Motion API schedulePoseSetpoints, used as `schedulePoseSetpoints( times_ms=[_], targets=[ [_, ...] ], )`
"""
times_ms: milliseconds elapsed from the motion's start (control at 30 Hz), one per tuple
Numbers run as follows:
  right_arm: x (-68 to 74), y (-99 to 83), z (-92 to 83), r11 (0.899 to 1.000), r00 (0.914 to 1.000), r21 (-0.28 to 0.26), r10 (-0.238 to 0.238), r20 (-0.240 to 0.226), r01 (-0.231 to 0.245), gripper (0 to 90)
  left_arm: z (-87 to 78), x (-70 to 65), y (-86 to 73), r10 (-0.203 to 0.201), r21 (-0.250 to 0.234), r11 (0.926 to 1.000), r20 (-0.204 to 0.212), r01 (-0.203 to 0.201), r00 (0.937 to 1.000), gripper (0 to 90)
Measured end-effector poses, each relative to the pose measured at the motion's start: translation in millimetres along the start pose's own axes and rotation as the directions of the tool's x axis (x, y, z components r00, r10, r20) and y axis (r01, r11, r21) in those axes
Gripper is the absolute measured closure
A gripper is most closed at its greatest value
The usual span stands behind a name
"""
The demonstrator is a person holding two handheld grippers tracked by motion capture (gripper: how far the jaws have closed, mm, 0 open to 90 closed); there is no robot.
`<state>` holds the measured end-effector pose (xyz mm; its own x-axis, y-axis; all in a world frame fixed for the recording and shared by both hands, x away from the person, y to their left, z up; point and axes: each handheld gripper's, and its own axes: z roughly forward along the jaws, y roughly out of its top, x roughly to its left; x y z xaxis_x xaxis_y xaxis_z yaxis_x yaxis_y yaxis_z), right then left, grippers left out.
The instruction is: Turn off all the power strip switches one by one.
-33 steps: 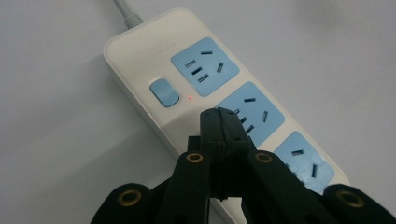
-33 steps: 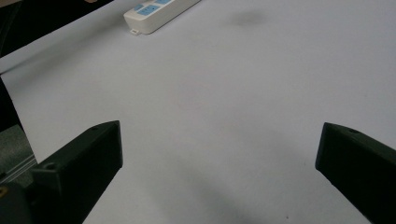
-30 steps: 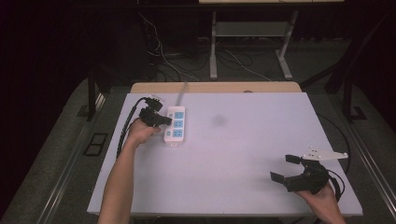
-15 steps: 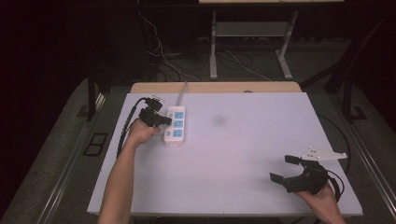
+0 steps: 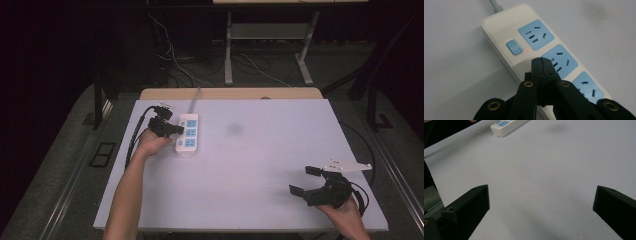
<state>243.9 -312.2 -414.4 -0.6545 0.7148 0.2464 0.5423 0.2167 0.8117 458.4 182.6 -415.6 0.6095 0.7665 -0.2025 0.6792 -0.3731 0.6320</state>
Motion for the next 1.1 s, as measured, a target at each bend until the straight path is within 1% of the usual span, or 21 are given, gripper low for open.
schedulePoseSetpoints(
  times_ms=[33, 200, 333, 467, 633, 700, 733, 833, 867, 1000, 1100],
  targets=[
    [-0.2, 0.0, -0.1, 1.0, 1.0, 0.0, 0.0, 0.0, 0.0, 0.5, 0.0, -0.1, -0.4, -0.005, -0.002, 1.0, -0.001, 0.005, 1.0, 90.0],
    [0.2, 0.1, 0.1, 1.0, 1.0, 0.001, -0.001, 0.001, 0.001, 0.5, 0.7, -2.8, 1.2, 0.009, 0.009, 0.9999, -0.018, -0.009, 0.9998, 90.0],
    [0.1, 0.1, -0.2, 1.0, 1.0, -0.001, 0.0, 0.002, 0.0, 0.5, 0.4, -2.3, 0.5, -0.004, 0.004, 1.0, -0.016, 0.004, 0.9999, 89.9],
    [-0.8, -0.1, -0.4, 1.0, 1.0, -0.001, 0.001, 0.003, -0.001, 0.5, 0.4, -2.0, 0.6, -0.002, 0.003, 1.0, -0.013, 0.002, 0.9999, 89.8],
    [-1.3, 0.2, -0.3, 1.0, 1.0, -0.002, 0.004, 0.005, -0.004, 0.5, 0.1, 0.7, -2.4, -0.007, -0.02, 0.9998, 0.005, 0.007, 1.0, 89.6],
    [-2.2, 0.2, -0.4, 1.0, 1.0, -0.002, 0.004, 0.005, -0.004, 0.5, -0.2, -0.9, -1.6, 0.014, -0.019, 0.9997, -0.002, -0.014, 0.9999, 89.6],
    [-2.6, 0.2, -0.4, 1.0, 1.0, -0.003, 0.004, 0.006, -0.004, 0.5, -2.1, -1.7, -0.4, 0.006, -0.045, 0.999, 0.011, -0.006, 0.9999, 89.5],
    [-3.1, 0.3, 0.2, 1.0, 1.0, -0.002, 0.003, 0.007, -0.003, 0.5, -2.3, -3.4, 1.6, 0.028, -0.023, 0.9993, -0.001, -0.028, 0.9996, 89.5],
    [-2.9, 0.4, 0.4, 1.0, 1.0, 0.001, 0.003, 0.008, -0.003, 0.5, -2.3, -3.2, 1.6, 0.029, -0.024, 0.9993, -0.002, -0.029, 0.9996, 89.5],
    [-2.6, 0.3, 0.0, 1.0, 0.9999, 0.0, 0.003, 0.01, -0.003, 0.5, -5.5, -0.2, 2.4, 0.011, -0.054, 0.9985, -0.002, -0.012, 0.9999, 89.4],
    [-3.4, 0.2, -0.4, 1.0, 0.9999, 0.002, 0.008, 0.012, -0.008, 0.5, -9.2, 2.2, 4.4, 0.011, -0.059, 0.9982, -0.012, -0.011, 0.9999, 89.5]
  ],
)
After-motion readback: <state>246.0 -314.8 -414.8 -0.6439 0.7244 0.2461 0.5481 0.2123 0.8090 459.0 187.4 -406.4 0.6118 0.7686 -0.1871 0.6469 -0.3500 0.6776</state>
